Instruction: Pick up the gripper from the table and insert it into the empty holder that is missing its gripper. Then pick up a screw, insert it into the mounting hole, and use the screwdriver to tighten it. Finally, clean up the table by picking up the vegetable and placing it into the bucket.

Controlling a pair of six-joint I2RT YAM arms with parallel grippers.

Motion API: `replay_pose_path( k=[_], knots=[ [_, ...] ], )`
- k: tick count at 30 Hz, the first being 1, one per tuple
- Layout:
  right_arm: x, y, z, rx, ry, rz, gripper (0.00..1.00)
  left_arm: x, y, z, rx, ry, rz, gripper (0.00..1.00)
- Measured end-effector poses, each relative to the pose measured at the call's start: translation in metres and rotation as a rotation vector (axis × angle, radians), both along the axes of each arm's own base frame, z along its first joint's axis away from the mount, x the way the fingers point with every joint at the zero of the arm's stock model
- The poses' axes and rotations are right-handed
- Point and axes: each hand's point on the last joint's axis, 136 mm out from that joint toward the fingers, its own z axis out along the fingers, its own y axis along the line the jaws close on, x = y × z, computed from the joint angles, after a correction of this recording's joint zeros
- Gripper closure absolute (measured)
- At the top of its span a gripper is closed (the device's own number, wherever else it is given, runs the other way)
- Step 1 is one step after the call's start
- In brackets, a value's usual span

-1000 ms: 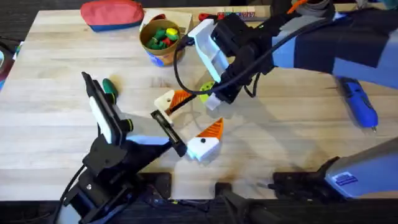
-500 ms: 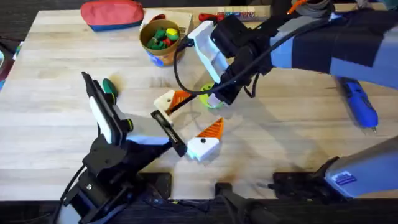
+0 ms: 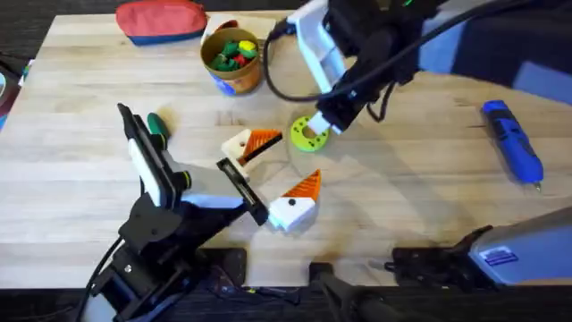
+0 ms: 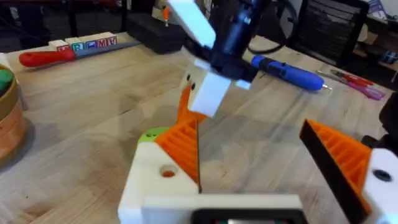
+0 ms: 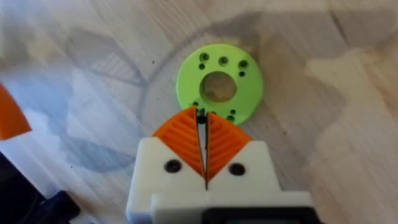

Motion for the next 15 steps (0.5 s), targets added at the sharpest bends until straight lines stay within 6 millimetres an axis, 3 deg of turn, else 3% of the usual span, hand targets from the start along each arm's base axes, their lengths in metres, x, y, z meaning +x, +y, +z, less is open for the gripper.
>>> replay_pose_path(
  k=[6, 11, 15],
  knots=[
    [0.011, -0.003, 0.062, 0.051, -0.101, -0.021, 0.998, 0.000, 0.000, 0.000, 0.000, 0.000, 0.000, 0.014],
    [0.001, 0.006, 0.112, 0.087, -0.155, 0.012, 0.998, 0.000, 0.000, 0.000, 0.000, 0.000, 0.000, 0.013],
    [-0.016, 0.025, 0.145, 0.120, -0.185, 0.075, 0.998, 0.000, 0.000, 0.000, 0.002, -0.002, 0.000, 0.013]
  ],
)
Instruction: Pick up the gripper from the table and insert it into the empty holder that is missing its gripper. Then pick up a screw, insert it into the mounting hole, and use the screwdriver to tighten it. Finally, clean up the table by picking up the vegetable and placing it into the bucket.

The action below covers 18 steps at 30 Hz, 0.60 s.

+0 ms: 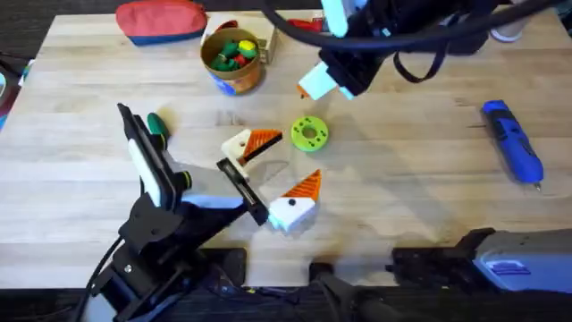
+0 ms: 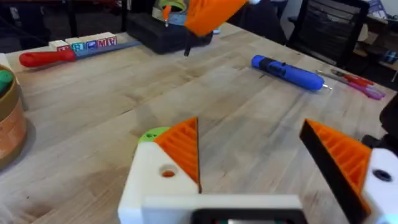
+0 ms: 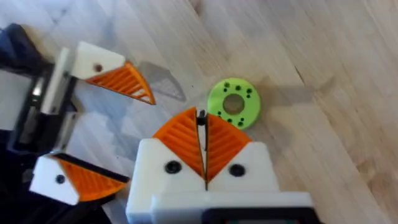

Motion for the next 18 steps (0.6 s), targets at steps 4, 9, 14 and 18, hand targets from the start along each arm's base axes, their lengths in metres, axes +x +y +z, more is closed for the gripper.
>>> replay_pose_path(
  k=[4, 9, 14, 18],
  knots=[
    [-0.022, 0.027, 0.016, 0.034, -0.016, 0.066, 0.998, 0.000, 0.000, 0.000, 0.014, -0.018, -0.002, 0.014],
    [-0.050, 0.055, 0.018, 0.058, -0.010, 0.136, 0.998, 0.000, 0.000, 0.000, 0.051, -0.066, -0.007, 0.014],
    [-0.063, 0.075, 0.024, 0.099, -0.022, 0.166, 0.998, 0.000, 0.000, 0.000, 0.071, -0.093, -0.012, 0.012],
    [-0.064, 0.080, 0.027, 0.117, -0.020, 0.158, 0.998, 0.000, 0.000, 0.000, 0.077, -0.101, -0.013, 0.014]
  ],
)
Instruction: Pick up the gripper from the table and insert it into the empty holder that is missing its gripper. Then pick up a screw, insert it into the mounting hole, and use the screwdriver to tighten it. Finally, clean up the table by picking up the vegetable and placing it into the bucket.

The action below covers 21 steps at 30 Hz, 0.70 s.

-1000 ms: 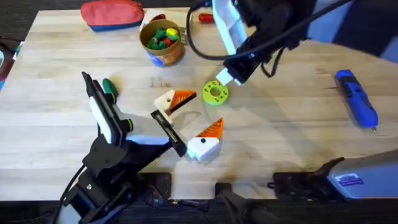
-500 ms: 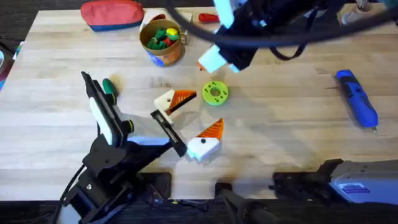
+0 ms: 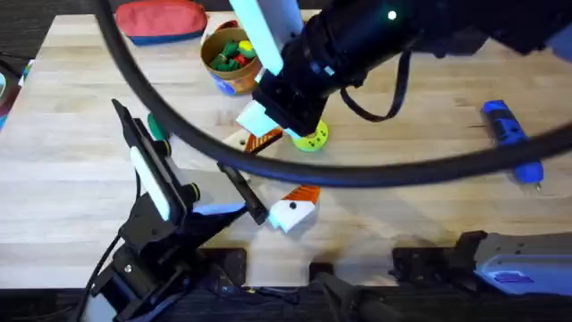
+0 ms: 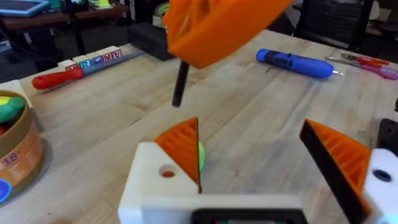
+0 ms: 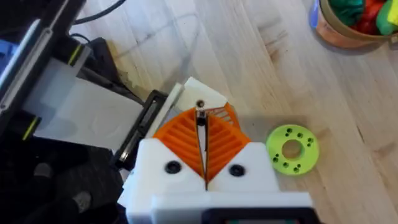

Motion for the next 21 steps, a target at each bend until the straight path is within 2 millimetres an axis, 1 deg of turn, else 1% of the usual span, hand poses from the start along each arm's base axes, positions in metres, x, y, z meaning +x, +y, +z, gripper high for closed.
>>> replay_pose_path(
  k=[4, 8, 11, 16, 21],
  knots=[
    [0.001, 0.003, -0.007, -0.011, 0.027, -0.016, 0.998, 0.000, 0.000, 0.000, 0.003, -0.003, 0.000, 0.013],
    [0.003, 0.007, -0.024, -0.046, 0.068, -0.023, 0.998, 0.000, 0.000, 0.000, 0.004, -0.006, -0.001, 0.014],
    [0.004, 0.009, -0.032, -0.062, 0.086, -0.025, 0.998, 0.000, 0.000, 0.000, 0.004, -0.006, -0.001, 0.013],
    [0.003, 0.011, -0.033, -0.061, 0.087, -0.021, 0.998, 0.000, 0.000, 0.000, 0.005, -0.006, -0.001, 0.014],
    [-0.004, 0.015, -0.033, -0.060, 0.090, -0.002, 0.998, 0.000, 0.000, 0.000, 0.005, -0.006, -0.001, 0.013]
  ],
)
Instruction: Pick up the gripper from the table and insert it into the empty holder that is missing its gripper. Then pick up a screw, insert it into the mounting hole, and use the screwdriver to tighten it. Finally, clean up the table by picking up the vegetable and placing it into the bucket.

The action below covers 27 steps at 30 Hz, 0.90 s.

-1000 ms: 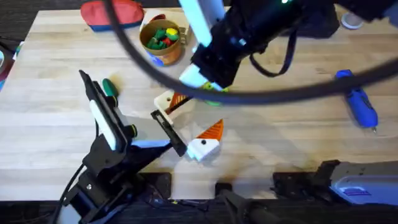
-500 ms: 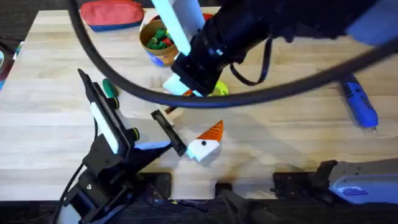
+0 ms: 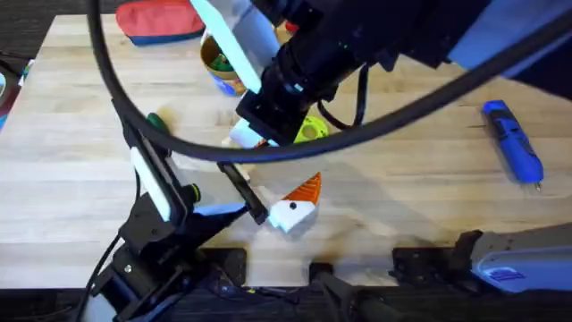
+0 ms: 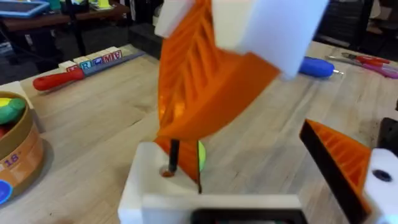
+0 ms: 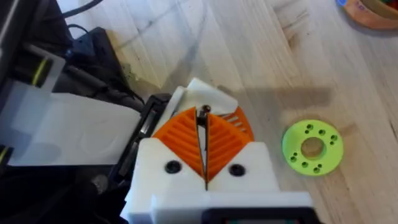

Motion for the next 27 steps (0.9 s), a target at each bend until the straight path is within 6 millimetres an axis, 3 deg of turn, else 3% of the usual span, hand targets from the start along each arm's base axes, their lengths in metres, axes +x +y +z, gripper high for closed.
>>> replay_pose_path(
  k=[27],
  knots=[
    [0.0048, 0.0011, -0.0080, -0.033, -0.022, 0.000, 0.998, 0.0000, 0.0000, 0.0000, 0.000, 0.000, 0.000, 0.013]
  ],
)
